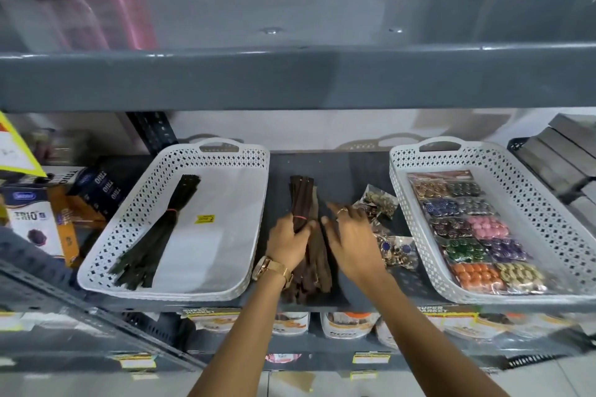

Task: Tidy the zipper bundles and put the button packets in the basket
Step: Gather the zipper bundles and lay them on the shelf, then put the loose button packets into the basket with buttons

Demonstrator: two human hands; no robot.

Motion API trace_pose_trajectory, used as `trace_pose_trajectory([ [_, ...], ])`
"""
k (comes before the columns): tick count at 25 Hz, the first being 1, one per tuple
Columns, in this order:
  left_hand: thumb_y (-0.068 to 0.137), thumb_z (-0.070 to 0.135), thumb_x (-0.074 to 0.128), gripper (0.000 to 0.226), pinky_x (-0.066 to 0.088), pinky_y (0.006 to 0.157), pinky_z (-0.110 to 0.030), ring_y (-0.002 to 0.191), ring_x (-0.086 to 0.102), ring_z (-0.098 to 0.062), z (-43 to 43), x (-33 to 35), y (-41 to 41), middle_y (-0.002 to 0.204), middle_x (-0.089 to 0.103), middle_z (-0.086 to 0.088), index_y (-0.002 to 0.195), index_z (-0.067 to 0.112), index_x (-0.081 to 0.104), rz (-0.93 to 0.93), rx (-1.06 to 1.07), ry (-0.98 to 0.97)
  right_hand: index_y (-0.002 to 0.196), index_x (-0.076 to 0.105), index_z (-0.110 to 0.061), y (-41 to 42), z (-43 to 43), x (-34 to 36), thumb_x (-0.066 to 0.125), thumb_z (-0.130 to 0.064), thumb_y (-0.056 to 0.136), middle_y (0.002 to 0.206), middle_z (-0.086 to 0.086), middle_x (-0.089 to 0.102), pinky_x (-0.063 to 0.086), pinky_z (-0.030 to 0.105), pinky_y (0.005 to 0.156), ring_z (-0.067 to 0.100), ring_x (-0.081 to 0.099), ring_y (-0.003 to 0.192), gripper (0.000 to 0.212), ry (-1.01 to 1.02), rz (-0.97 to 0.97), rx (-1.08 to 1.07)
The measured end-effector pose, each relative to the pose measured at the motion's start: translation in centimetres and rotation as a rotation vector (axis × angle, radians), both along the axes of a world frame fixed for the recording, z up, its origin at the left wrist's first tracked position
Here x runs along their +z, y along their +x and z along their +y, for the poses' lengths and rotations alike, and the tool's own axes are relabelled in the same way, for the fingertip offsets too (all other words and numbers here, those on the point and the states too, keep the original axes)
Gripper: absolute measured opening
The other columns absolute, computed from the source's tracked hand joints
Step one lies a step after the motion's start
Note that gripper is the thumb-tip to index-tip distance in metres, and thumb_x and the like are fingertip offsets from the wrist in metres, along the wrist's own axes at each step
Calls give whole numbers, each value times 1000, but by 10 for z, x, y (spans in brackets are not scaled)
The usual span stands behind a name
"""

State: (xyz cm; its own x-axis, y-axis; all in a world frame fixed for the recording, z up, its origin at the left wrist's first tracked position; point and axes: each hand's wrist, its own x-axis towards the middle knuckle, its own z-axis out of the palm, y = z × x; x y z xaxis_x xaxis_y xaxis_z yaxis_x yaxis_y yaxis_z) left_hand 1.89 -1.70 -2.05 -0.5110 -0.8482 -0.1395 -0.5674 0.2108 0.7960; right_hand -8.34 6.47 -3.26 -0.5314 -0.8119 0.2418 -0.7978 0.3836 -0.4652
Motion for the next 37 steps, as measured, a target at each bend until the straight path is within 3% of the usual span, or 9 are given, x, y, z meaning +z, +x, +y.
trace_pose_trajectory([
  [9,101,28,39,62,53,85,-48,113,60,-40,4,-3,-20,134,48,-21,150,4,10,-441,45,-311,125,52,-10,40,-9,0,45,-2,91,133,15,44,48,49,90,41,43,121,35,328,-100,-6],
  [15,98,5,34,46,55,85,-46,118,53,-40,14,-6,-22,134,46,-24,143,-4,30,-687,-4,-436,117,59,-8,-30,-2,35,51,-6,90,127,13,57,47,43,92,34,50,119,29,261,129,-83],
  [18,93,9,45,47,50,90,-49,122,48,-42,18,15,-39,133,48,-25,138,2,40,-662,-40,-548,129,52,-10,-86,-13,51,55,-7,85,144,15,47,20,56,115,40,23,142,45,595,428,-177],
  [22,91,19,53,36,44,100,-49,120,51,-38,21,30,-91,130,53,-17,125,8,51,-431,-320,-605,133,52,-22,-108,-29,41,55,-33,91,161,9,15,-12,70,109,36,-5,148,43,1040,623,-46],
  [26,93,30,54,42,43,103,-45,125,48,-39,14,3,-109,134,51,-20,126,5,53,-488,-357,-350,106,67,-17,-114,-30,35,60,-17,86,134,6,58,-9,69,112,27,38,138,21,692,523,-103],
  [29,81,24,69,24,52,76,-35,97,66,-32,1,0,-110,98,72,-16,93,4,69,-247,-196,-107,112,65,-13,-127,-29,47,60,-13,86,115,8,68,7,54,120,26,55,122,26,500,325,-76],
  [31,76,11,72,8,46,62,-28,83,64,-23,-4,10,-111,79,71,-8,75,3,70,-121,-143,-23,99,70,-5,-141,-20,64,61,-15,87,104,17,72,42,36,95,29,65,102,18,228,54,-16],
  [34,74,6,76,10,41,64,-27,74,58,-18,-7,39,-113,80,67,-13,82,7,70,28,-122,-119,82,70,-6,-172,21,99,80,-7,71,93,15,68,48,36,75,24,63,84,14,-202,-441,-11],
  [37,74,3,79,22,41,59,-19,63,54,-3,12,73,-125,76,61,-7,82,12,61,288,-268,30,97,67,-16,-216,81,127,84,-12,67,94,1,68,52,24,78,13,65,79,35,-89,-520,-16],
])
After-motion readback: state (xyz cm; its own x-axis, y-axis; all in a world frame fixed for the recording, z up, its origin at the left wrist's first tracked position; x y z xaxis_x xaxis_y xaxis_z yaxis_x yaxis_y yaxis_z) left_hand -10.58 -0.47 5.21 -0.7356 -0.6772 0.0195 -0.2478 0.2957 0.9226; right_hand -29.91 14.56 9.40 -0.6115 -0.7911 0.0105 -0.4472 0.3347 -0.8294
